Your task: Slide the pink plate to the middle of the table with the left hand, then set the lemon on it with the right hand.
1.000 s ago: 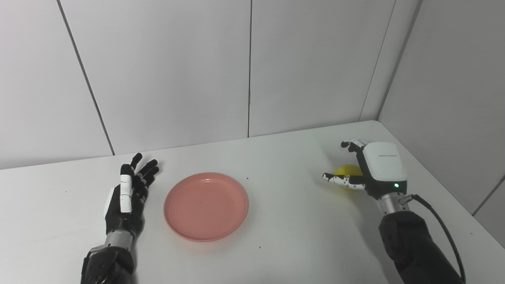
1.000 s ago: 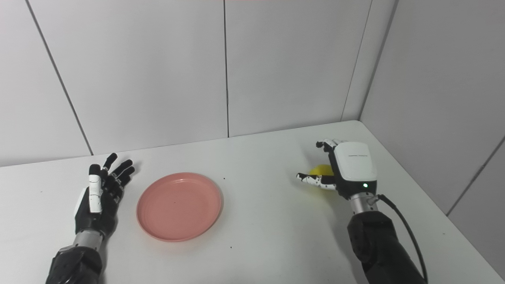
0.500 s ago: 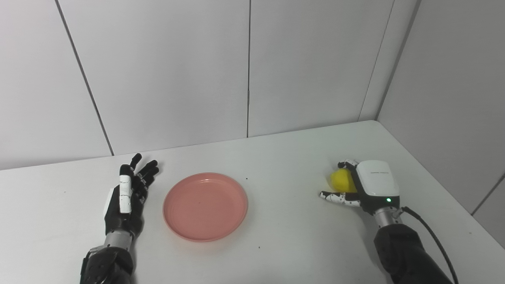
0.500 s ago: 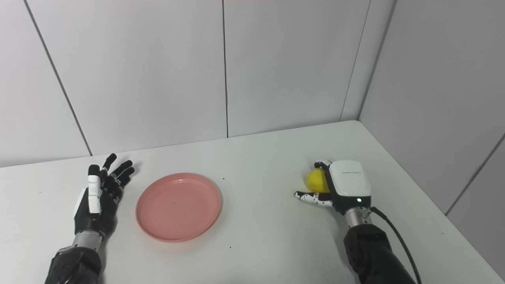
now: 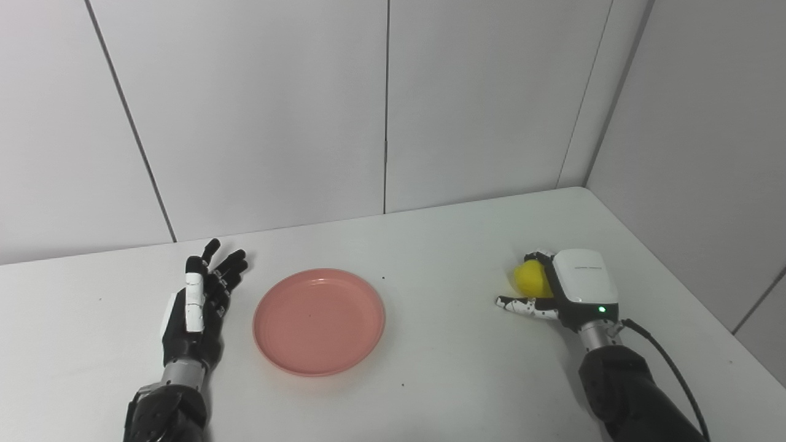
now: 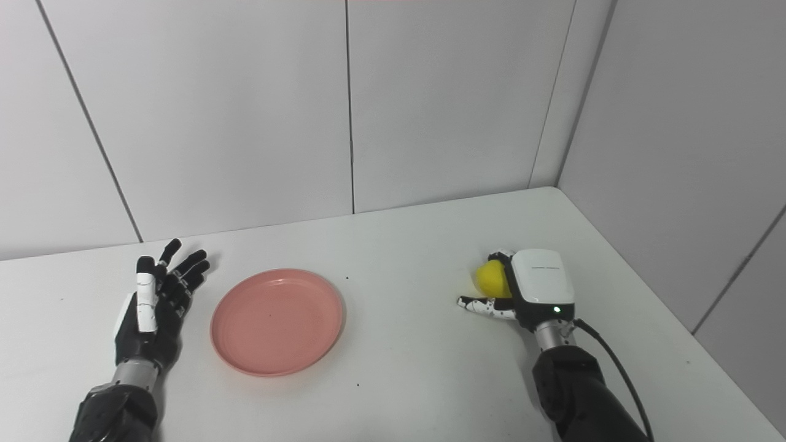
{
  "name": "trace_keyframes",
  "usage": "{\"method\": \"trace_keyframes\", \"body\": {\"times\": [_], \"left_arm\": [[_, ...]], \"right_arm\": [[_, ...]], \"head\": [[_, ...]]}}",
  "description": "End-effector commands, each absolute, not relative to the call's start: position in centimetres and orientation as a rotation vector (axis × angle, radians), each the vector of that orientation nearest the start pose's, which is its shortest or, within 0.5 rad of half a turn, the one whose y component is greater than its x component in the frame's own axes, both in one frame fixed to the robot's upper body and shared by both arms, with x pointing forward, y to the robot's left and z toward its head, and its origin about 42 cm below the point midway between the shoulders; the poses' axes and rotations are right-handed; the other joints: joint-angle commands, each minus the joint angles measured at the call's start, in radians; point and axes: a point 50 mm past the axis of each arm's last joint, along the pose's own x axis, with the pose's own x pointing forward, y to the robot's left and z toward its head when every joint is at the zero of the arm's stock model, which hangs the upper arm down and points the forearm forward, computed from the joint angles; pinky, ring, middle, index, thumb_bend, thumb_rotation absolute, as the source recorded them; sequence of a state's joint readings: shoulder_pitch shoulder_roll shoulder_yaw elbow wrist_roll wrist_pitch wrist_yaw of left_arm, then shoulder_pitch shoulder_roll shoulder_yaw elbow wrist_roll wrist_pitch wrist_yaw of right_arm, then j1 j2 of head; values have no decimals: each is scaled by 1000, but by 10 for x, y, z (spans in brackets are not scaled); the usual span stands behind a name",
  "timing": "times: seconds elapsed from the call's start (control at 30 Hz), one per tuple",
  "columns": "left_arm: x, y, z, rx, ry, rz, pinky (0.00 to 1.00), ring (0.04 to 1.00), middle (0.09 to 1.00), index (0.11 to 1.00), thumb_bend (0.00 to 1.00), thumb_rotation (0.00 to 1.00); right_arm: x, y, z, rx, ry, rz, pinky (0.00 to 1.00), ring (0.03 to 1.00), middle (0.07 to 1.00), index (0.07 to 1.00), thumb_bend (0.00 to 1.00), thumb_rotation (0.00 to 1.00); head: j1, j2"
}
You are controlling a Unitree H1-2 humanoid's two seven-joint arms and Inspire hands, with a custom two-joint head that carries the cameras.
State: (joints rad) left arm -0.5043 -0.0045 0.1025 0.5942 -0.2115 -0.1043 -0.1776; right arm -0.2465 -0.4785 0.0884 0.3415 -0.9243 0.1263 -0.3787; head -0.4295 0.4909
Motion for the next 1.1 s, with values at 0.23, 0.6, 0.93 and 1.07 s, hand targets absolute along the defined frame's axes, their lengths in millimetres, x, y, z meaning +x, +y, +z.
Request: {"method": "trace_keyframes", "body": {"times": [0.23, 0.6, 0.93, 1.07], "left_arm": [[413, 187, 73, -228, 165, -156, 934, 843, 806, 930, 905, 928], [412, 185, 73, -227, 167, -157, 934, 842, 804, 931, 909, 928], [412, 180, 73, -232, 171, -157, 952, 844, 803, 936, 921, 926], [411, 176, 74, -226, 164, -148, 920, 834, 795, 919, 917, 927]], "right_arm": [[368, -386, 137, -1410, -79, -382, 175, 233, 306, 436, 559, 426], [368, -386, 142, -1407, -94, -373, 199, 264, 339, 467, 564, 484], [369, -380, 160, -1402, -208, -361, 159, 218, 289, 390, 561, 541], [370, -368, 182, -1391, -317, -356, 143, 198, 266, 350, 571, 515]], "head": [[1, -1], [4, 0], [38, -4], [68, -4]]}}
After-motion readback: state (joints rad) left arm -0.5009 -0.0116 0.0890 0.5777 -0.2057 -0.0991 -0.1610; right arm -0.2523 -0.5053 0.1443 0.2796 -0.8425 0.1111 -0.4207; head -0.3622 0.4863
